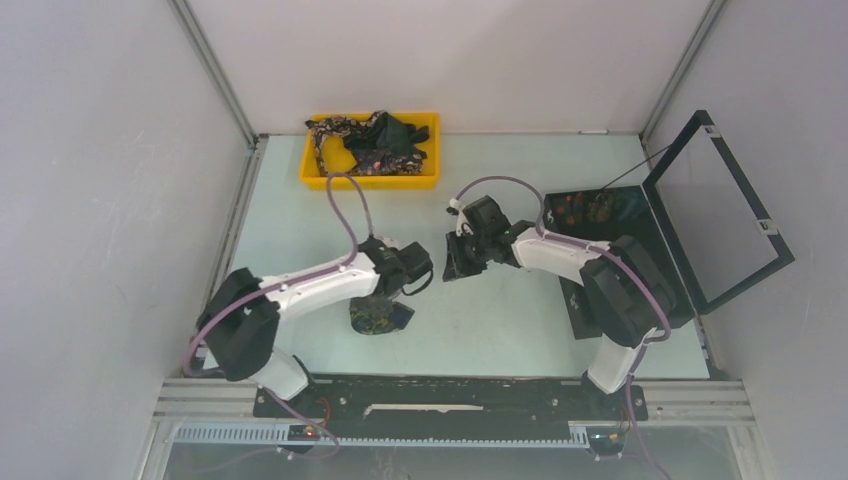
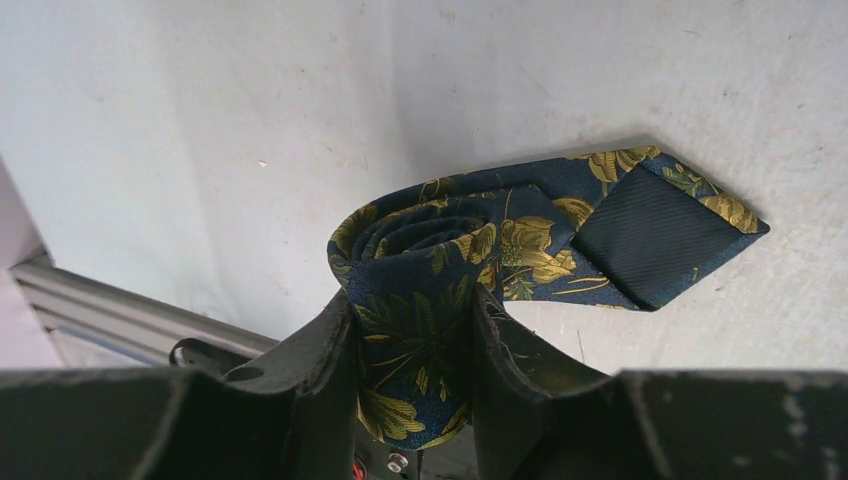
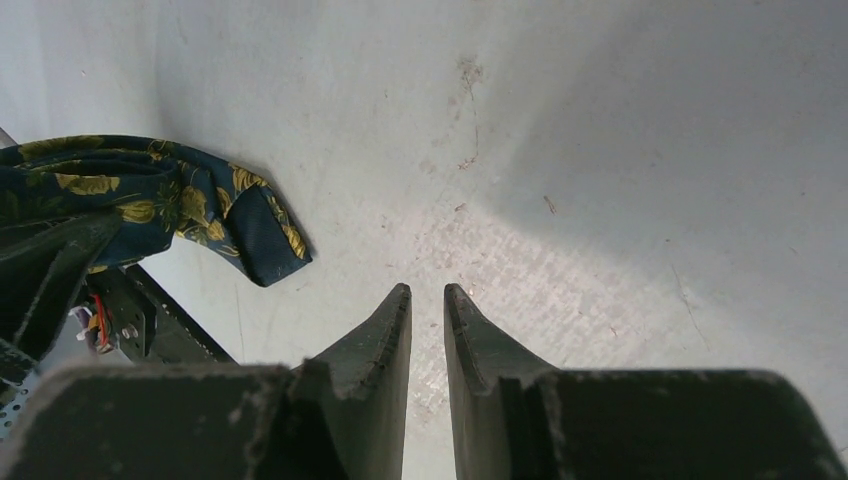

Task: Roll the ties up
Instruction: Roll the tie at the center of the board.

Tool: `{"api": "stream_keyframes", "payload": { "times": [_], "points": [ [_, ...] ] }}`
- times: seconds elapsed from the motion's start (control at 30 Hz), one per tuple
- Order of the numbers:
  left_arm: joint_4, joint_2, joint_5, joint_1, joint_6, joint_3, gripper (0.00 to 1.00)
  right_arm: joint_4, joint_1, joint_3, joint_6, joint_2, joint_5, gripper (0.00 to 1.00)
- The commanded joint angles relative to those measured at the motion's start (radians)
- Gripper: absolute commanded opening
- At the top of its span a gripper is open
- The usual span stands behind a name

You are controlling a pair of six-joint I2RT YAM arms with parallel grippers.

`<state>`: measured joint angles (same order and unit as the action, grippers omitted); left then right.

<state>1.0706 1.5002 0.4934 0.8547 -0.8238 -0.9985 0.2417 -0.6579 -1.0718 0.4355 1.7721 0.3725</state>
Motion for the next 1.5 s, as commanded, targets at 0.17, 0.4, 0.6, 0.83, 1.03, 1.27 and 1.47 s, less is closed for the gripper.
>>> {"api": "stream_keyframes", "payload": {
  "times": [0.17, 0.4, 0.6, 0.83, 1.03, 1.27, 1.47],
  "points": [
    [0.169, 0.208, 0.124, 0.081, -0.094, -0.15, 0.09, -0.04, 0.028, 0.026, -0.006, -0.076, 0.02, 0.22],
    [0.205, 0.319, 0.136, 0.116, -0.11, -0.204, 0.09, -0.042, 0.047, 0.04, -0.003, -0.088, 0.02, 0.22],
    [0.222, 0.412, 0.139, 0.146, -0.124, -0.26, 0.09, -0.042, 0.06, 0.05, -0.004, -0.099, 0.017, 0.22],
    [0.198, 0.501, 0.095, 0.181, -0.115, -0.314, 0.3, -0.045, 0.075, 0.062, 0.0, -0.11, 0.017, 0.22],
    [0.18, 0.514, 0.072, 0.198, -0.109, -0.34, 0.51, -0.046, 0.083, 0.064, -0.001, -0.103, 0.016, 0.22],
    [0.148, 0.481, 0.059, 0.198, -0.097, -0.348, 0.67, -0.044, 0.087, 0.064, -0.004, -0.097, 0.008, 0.22],
    [0.098, 0.427, 0.039, 0.198, -0.069, -0.345, 0.79, -0.042, 0.092, 0.064, -0.008, -0.094, -0.005, 0.22]
  ]
}}
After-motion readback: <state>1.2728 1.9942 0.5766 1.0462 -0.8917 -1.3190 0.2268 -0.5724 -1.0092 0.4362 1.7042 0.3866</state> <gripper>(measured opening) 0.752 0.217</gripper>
